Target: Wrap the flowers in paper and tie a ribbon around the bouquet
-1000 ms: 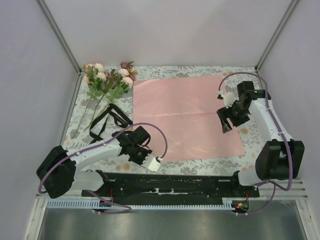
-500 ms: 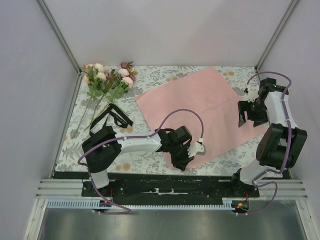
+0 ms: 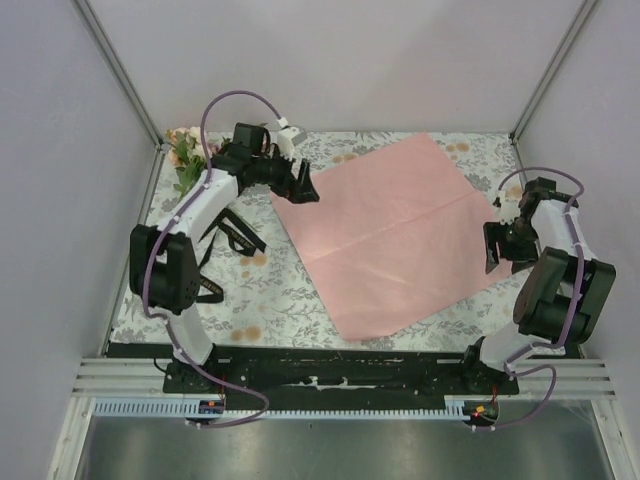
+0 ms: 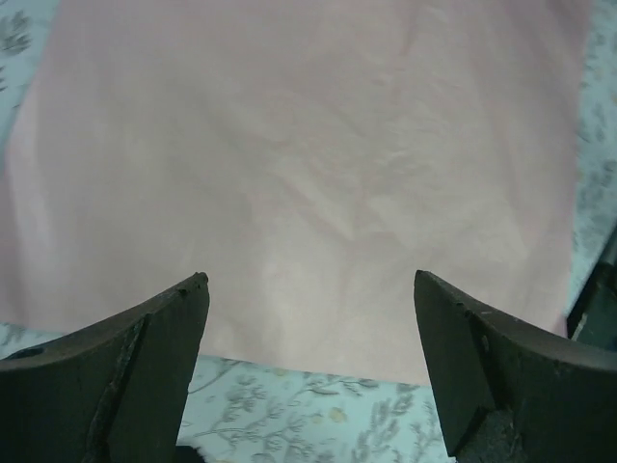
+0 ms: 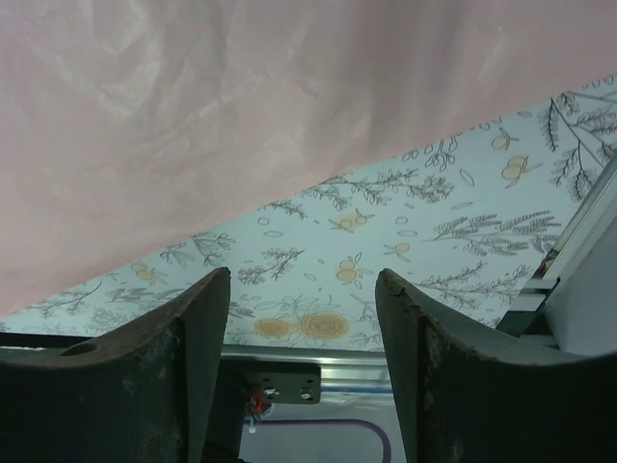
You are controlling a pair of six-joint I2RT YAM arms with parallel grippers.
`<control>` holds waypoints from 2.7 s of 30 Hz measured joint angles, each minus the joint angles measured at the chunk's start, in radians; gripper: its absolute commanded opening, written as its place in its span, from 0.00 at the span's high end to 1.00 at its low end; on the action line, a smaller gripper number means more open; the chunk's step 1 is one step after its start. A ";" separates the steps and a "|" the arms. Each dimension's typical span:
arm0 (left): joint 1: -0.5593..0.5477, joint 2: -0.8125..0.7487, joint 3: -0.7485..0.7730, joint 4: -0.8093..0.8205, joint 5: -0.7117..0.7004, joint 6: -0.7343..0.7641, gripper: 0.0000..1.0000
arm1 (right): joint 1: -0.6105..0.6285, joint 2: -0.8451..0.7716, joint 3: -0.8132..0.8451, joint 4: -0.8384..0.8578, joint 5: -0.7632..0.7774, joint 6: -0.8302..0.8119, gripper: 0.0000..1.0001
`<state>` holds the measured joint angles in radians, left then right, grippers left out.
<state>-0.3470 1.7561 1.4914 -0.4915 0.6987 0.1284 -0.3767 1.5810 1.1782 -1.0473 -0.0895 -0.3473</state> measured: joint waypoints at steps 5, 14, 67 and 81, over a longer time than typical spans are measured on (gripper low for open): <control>0.138 0.238 0.106 -0.019 -0.045 -0.016 0.07 | 0.008 0.105 -0.013 0.086 0.043 -0.033 0.34; 0.171 0.499 0.296 -0.064 -0.177 -0.005 0.07 | 0.043 0.280 0.035 0.175 0.126 -0.089 0.44; 0.440 0.168 0.416 -0.256 -0.306 0.198 0.23 | 0.394 0.076 0.165 0.062 0.049 -0.123 0.27; 0.658 0.437 0.424 -0.261 -0.471 0.198 0.39 | 0.556 0.117 0.201 0.021 -0.214 -0.042 0.31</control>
<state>0.3111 2.1929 1.9156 -0.7521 0.2276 0.3260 0.1795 1.6985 1.3796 -1.0267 -0.3035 -0.3889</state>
